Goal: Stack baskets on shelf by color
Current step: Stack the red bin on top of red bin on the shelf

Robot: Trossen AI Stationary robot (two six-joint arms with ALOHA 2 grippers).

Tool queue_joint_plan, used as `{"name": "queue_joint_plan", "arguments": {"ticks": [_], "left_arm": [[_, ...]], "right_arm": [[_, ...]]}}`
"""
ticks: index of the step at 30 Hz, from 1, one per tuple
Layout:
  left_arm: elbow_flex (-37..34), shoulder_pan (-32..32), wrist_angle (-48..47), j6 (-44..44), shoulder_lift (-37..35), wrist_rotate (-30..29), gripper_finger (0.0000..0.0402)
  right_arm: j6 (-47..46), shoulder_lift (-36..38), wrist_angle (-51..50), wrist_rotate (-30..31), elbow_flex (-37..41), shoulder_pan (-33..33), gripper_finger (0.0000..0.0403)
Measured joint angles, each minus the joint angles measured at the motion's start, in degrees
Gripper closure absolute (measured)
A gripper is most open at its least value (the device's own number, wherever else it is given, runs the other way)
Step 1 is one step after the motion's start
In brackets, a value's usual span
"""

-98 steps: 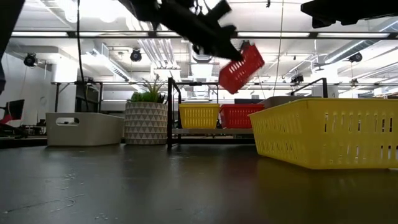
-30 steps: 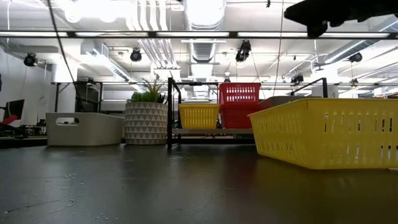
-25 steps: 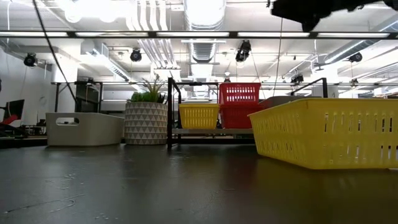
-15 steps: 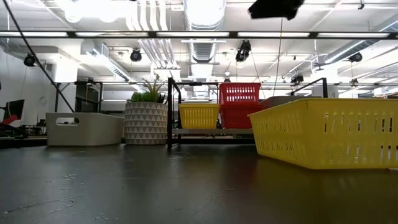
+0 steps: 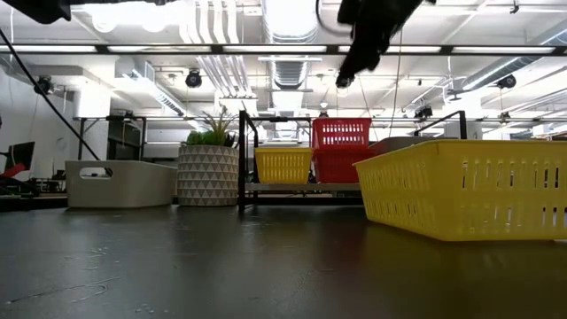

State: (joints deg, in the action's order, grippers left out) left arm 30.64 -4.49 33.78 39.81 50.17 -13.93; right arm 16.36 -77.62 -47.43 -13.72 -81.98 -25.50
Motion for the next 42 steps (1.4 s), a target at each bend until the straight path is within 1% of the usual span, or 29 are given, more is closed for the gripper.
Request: {"name": "queue_joint_plan", "arguments": {"ticks": [1, 4, 11, 14, 22, 26, 28, 31, 37, 40, 42], "left_arm": [[-0.3, 0.0, -0.18, 0.2, -0.04, 0.0, 0.0355], [-0.37, 0.0, -0.07, 0.65, -0.11, 0.0, 0.0355], [-1.5, 0.0, -0.13, 2.83, -1.67, 0.0, 0.0355], [-2.13, 0.0, -0.09, 3.8, -2.95, -0.01, 0.0355], [-2.96, 0.0, -0.18, 4.07, -5.26, -0.01, 0.0355], [-2.97, 0.0, -0.23, 4.05, -4.94, -0.01, 0.0355], [-2.98, 0.0, -0.28, 4.09, -4.7, -0.02, 0.0355], [-2.98, 0.0, -0.26, 4.11, -4.47, 0.0, 0.0355], [-2.98, 0.0, -0.22, 4.13, -4.59, 0.0, 0.0355], [-2.98, 0.0, -0.18, 4.33, -4.5, -0.01, 0.0355], [-2.98, 0.0, -0.23, 4.41, -4.47, -0.01, 0.0355]], "right_arm": [[0.44, -1.23, -1.04, -1.06, -0.26, -0.92, 0.0218], [1.18, -4.27, -2.66, -1.54, -0.29, -2.46, 0.0218], [0.91, -8.99, -2.85, -0.91, -0.26, -2.4, 0.0223], [1.05, -9.87, -2.85, 0.24, -0.48, -2.69, 0.023], [2.65, -11.77, -1.69, 0.27, -1.7, -3.3, 0.0252], [2.73, -11.78, -2.56, 0.26, -4.3, -3.32, 0.0258], [2.73, -11.74, -3.53, 0.41, -6.11, -3.37, 0.0256], [2.74, -11.88, -5.02, 3.56, -7.99, -3.97, 0.0244], [2.93, -12.94, -5.3, 4.95, -6.35, -5.29, 0.0216], [2.38, -14.18, -2.71, 5.16, -5.32, -5.27, 0.0219], [2.27, -15.3, -0.61, 6.9, -5.24, -5.28, 0.0233]]}}
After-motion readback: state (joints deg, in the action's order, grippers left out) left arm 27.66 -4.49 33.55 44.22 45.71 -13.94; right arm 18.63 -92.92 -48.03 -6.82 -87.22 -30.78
